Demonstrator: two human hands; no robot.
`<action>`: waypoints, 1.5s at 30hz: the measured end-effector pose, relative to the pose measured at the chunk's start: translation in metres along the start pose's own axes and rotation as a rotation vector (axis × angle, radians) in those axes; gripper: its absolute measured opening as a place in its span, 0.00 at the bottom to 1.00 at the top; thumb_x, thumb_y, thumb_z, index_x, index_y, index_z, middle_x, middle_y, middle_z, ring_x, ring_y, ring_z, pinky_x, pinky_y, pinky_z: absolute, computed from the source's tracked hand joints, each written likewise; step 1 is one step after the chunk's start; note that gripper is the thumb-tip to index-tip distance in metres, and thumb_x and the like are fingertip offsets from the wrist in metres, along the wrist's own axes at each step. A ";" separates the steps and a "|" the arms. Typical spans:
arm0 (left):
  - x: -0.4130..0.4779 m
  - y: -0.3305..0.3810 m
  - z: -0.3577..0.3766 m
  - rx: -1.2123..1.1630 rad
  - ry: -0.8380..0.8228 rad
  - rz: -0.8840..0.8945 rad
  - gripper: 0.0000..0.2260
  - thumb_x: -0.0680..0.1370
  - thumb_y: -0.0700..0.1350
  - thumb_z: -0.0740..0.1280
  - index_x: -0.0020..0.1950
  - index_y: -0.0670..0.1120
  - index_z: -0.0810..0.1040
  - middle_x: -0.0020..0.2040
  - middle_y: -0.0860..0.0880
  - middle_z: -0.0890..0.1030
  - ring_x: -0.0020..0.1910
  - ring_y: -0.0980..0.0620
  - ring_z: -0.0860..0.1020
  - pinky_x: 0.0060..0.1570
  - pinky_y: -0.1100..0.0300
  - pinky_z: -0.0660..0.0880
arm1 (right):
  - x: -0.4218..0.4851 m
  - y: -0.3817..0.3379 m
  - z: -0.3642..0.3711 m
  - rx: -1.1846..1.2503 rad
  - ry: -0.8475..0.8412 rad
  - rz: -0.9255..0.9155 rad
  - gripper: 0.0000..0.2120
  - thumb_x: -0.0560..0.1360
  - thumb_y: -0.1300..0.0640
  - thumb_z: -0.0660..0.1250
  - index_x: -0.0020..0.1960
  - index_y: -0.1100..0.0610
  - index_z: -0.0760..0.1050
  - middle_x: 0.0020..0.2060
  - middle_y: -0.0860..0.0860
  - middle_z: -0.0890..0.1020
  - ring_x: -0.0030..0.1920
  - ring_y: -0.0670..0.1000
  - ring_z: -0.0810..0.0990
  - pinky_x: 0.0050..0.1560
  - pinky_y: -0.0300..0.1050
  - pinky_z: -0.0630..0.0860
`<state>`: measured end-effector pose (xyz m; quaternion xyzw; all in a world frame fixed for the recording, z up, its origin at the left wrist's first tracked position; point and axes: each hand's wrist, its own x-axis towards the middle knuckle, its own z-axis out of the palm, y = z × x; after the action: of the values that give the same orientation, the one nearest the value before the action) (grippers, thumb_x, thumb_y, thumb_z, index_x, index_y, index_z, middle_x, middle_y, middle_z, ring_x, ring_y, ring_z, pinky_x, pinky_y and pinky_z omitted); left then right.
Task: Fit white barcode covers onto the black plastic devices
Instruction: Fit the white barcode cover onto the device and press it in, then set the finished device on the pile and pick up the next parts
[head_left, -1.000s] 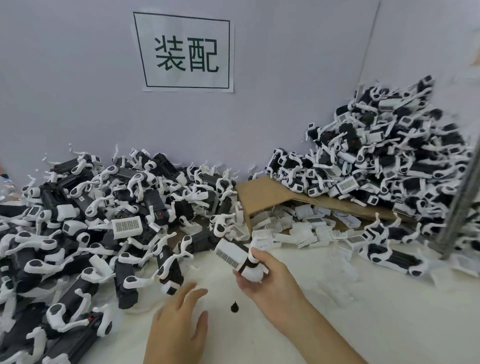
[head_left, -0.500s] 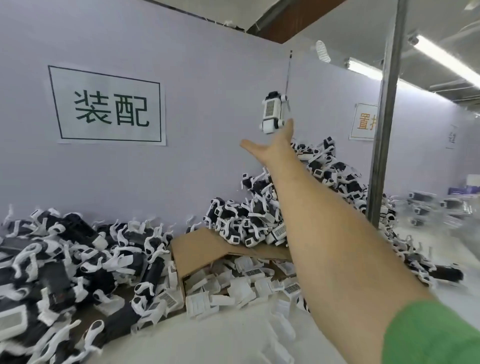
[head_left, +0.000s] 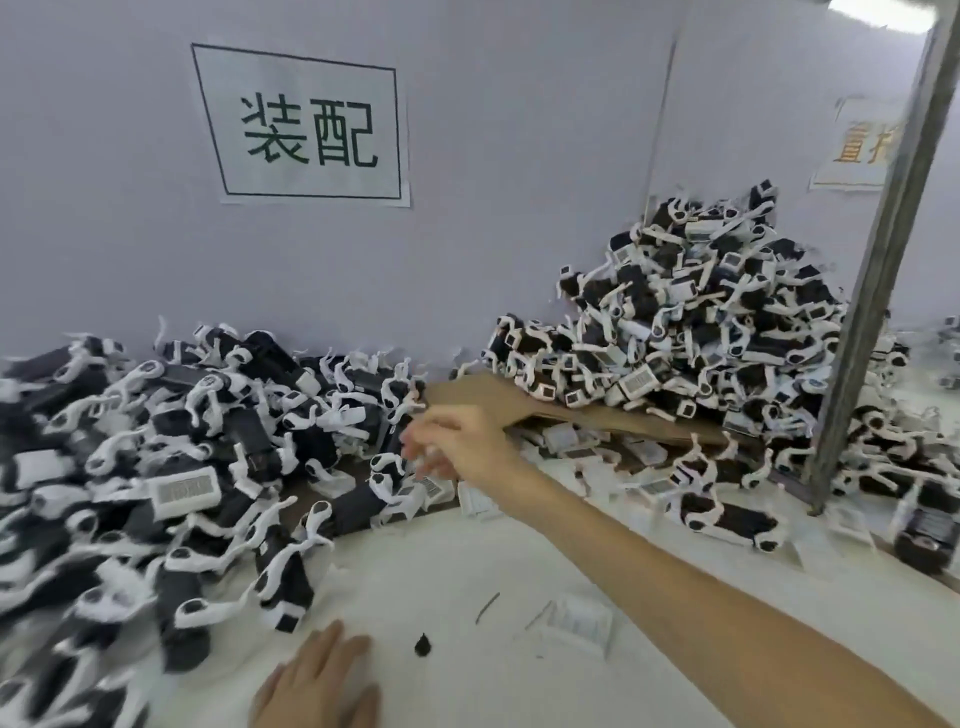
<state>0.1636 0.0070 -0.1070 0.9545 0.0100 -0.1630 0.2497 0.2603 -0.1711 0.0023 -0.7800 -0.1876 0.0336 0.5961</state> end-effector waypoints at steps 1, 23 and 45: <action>-0.006 0.004 0.007 -0.079 0.171 0.049 0.46 0.61 0.72 0.35 0.79 0.61 0.50 0.82 0.55 0.47 0.81 0.57 0.49 0.76 0.59 0.49 | -0.005 0.018 0.011 -0.106 -0.020 -0.002 0.06 0.80 0.60 0.65 0.48 0.56 0.81 0.41 0.48 0.82 0.37 0.50 0.81 0.37 0.37 0.73; -0.017 -0.023 0.047 0.197 0.462 0.070 0.21 0.83 0.58 0.54 0.76 0.62 0.58 0.81 0.60 0.48 0.80 0.61 0.46 0.75 0.62 0.45 | 0.067 0.094 0.088 -1.314 -0.005 -0.303 0.22 0.76 0.51 0.68 0.69 0.50 0.74 0.65 0.53 0.72 0.64 0.56 0.68 0.63 0.51 0.67; -0.034 -0.005 0.031 -1.711 -0.108 0.142 0.18 0.76 0.59 0.71 0.59 0.49 0.84 0.56 0.49 0.83 0.57 0.51 0.81 0.56 0.52 0.76 | -0.102 0.095 0.076 -0.421 0.141 -0.711 0.26 0.67 0.74 0.72 0.61 0.55 0.78 0.60 0.49 0.73 0.59 0.42 0.75 0.59 0.32 0.76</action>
<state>0.1216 -0.0015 -0.1241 0.4273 0.0578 -0.1287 0.8930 0.1684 -0.1565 -0.1264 -0.7717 -0.4068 -0.2667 0.4097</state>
